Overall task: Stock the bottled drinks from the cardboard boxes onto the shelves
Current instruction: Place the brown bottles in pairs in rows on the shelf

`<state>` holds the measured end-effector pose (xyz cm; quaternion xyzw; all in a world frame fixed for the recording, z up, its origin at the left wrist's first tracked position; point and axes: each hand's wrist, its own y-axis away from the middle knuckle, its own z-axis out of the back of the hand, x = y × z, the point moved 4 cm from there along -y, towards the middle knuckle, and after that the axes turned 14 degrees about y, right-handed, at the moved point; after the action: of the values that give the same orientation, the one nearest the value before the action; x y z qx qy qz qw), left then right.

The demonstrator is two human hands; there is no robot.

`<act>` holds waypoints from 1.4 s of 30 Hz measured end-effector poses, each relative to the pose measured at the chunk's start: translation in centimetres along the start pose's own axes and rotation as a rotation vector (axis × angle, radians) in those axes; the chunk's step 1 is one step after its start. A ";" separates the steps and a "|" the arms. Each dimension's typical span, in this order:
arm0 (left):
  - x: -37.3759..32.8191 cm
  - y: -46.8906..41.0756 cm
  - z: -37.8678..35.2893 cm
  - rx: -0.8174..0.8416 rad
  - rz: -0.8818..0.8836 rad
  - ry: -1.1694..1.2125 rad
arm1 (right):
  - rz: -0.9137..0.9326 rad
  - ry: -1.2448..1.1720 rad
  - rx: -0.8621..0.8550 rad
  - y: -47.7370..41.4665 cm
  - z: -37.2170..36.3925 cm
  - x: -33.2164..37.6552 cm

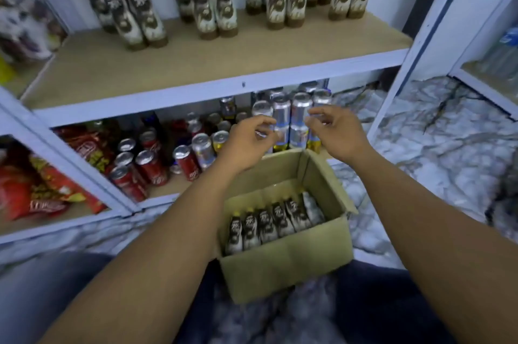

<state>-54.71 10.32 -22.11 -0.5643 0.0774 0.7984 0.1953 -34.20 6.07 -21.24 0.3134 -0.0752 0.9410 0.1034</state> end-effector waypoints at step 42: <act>34.2 3.1 -5.5 -0.238 0.709 -0.115 | -0.264 -0.105 0.522 -3.1 -29.3 -16.9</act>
<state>-60.97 13.26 -56.18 -0.4756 0.1637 0.8501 -0.1561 -37.05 12.63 -54.46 0.3848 0.2055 0.8894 0.1366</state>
